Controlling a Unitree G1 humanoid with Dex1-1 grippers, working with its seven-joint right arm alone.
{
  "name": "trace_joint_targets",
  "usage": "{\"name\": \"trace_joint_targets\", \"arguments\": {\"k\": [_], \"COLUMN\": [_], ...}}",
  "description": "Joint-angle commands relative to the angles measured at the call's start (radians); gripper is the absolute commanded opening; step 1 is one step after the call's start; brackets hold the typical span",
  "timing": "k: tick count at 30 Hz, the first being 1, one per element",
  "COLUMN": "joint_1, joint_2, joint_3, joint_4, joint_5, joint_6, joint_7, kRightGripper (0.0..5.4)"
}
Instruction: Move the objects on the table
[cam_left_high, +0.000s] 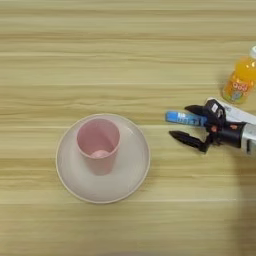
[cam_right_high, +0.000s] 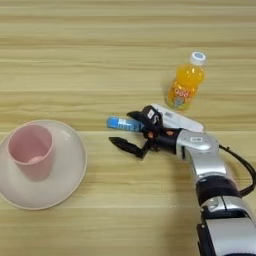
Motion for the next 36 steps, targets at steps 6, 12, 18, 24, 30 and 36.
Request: {"name": "trace_joint_targets", "arguments": {"k": [6,12,18,24,30,36], "joint_1": [-0.097,-0.097,-0.097,-0.097,-0.096,-0.095], "joint_2": [-0.039,-0.039,-0.035,-0.034,-0.033,-0.031], "joint_3": [-0.013,-0.015,-0.016,-0.017,-0.019,-0.020], "joint_4": [0.014,0.020,0.018,0.018,0.014,0.011], "joint_5": [-0.024,-0.026,-0.025,-0.023,-0.019,-0.018], "joint_6": [-0.062,-0.068,-0.068,-0.066,-0.064,-0.064], "joint_7": [-0.018,-0.012,-0.009,-0.009,-0.004,0.001], "kRightGripper": [5.10,4.42,3.64,2.94,2.10,1.41]}}
